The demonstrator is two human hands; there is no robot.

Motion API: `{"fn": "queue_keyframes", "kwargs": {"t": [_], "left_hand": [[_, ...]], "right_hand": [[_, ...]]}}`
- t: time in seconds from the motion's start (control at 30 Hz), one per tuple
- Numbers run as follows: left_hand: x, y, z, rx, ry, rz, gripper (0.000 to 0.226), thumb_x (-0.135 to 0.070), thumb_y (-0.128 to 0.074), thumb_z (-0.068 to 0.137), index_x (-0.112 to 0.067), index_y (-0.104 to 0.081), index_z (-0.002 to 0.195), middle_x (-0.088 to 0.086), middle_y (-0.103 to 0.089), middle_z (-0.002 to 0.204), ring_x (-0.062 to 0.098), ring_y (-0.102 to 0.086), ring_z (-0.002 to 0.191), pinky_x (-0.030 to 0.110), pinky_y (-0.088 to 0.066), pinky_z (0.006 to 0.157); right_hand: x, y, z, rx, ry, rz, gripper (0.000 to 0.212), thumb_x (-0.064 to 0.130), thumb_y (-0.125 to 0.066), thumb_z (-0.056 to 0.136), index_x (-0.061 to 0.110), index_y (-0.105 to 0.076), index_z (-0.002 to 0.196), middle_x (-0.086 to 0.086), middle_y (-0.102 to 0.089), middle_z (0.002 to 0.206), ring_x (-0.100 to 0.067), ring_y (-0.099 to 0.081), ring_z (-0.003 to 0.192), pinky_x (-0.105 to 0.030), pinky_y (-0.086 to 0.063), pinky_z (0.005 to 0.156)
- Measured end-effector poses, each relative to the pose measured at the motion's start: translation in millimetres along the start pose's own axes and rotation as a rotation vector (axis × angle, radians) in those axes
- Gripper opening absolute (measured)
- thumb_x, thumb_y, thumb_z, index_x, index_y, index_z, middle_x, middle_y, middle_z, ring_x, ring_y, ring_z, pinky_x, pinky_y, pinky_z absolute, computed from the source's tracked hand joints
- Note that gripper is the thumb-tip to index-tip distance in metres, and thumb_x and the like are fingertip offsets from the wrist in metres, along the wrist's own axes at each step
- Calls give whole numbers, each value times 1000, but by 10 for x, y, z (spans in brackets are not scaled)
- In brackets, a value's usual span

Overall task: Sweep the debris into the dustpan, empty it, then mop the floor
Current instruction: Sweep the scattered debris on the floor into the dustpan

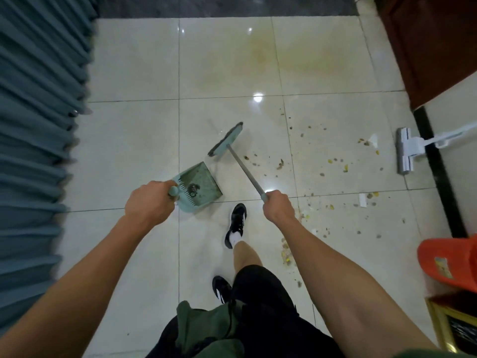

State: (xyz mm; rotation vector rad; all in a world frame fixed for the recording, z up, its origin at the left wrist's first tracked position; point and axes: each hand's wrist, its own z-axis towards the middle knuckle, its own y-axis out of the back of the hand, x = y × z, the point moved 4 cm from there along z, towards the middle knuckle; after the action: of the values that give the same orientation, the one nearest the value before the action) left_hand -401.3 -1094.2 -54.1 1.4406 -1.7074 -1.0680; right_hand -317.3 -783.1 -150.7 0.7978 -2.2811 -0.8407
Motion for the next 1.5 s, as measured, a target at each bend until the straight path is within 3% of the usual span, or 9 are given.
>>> {"fn": "queue_keyframes", "kwargs": {"t": [0.07, 0.23, 0.3, 0.43, 0.53, 0.77, 0.97, 1.17, 1.5], "left_hand": [[67, 94, 301, 18, 20, 10, 14, -26, -55, 92, -30, -63, 103, 0, -65, 85, 25, -63, 69, 37, -58, 66], [153, 354, 1003, 57, 66, 2, 15, -26, -52, 94, -29, -62, 104, -1, -65, 85, 23, -63, 67, 36, -58, 62], [178, 445, 1220, 63, 70, 5, 16, -26, -52, 93, -29, -62, 105, 0, -66, 86, 24, -63, 67, 36, -58, 62], [206, 584, 1558, 76, 80, 14, 17, -27, -54, 92, -29, -63, 107, 3, -67, 87, 27, -63, 71, 38, -58, 67], [166, 634, 1723, 88, 58, 18, 15, -27, -53, 94, -28, -62, 105, 1, -65, 83, 24, -63, 67, 38, -59, 65], [16, 660, 1868, 85, -61, 36, 15, -28, -54, 96, -29, -63, 107, 0, -64, 78, 22, -62, 63, 38, -60, 63], [-180, 587, 1766, 97, -236, 83, 18, -30, -52, 95, -30, -64, 108, 4, -66, 88, 29, -64, 73, 38, -57, 70], [-424, 478, 1541, 114, -349, 97, 16, -32, -52, 95, -31, -63, 107, 5, -66, 89, 30, -64, 76, 38, -57, 70], [-1402, 183, 1026, 144, -482, 193, 20, -28, -52, 94, -32, -62, 111, 4, -63, 89, 29, -63, 78, 35, -54, 68]], "right_hand": [[318, 54, 358, 29, 17, 26, 18, 11, -49, 97, 17, -63, 89, -7, -64, 86, -28, -61, 73, -26, -38, 53], [1067, 275, 1172, 99, 4, 184, 30, 17, -51, 93, 13, -68, 117, -10, -69, 99, -30, -67, 83, -31, -53, 64], [1340, 367, 1447, 150, 27, 215, 32, 15, -50, 91, 8, -66, 117, -13, -68, 99, -31, -68, 80, -29, -51, 58], [1707, 500, 1844, 222, 110, 95, 16, 9, -47, 92, 6, -56, 105, -13, -59, 98, -31, -62, 79, -27, -43, 54], [1745, 523, 1941, 230, 114, -36, 25, 6, -46, 92, 5, -55, 116, -11, -55, 98, -29, -57, 77, -27, -42, 54], [1215, 399, 1615, 154, -43, -182, 27, 9, -52, 95, 9, -58, 121, -5, -58, 97, -25, -59, 83, -33, -47, 67], [597, 214, 1005, 99, -203, -168, 21, 9, -51, 95, 11, -58, 115, 1, -47, 78, -23, -56, 76, -33, -45, 64], [-59, 63, 466, 68, -320, -126, 25, 10, -51, 96, 10, -59, 120, -8, -64, 107, -24, -57, 80, -31, -45, 64], [-1280, -139, -379, 76, -454, 8, 27, 13, -47, 98, 10, -56, 123, -10, -62, 118, -28, -63, 105, -32, -42, 70]]}}
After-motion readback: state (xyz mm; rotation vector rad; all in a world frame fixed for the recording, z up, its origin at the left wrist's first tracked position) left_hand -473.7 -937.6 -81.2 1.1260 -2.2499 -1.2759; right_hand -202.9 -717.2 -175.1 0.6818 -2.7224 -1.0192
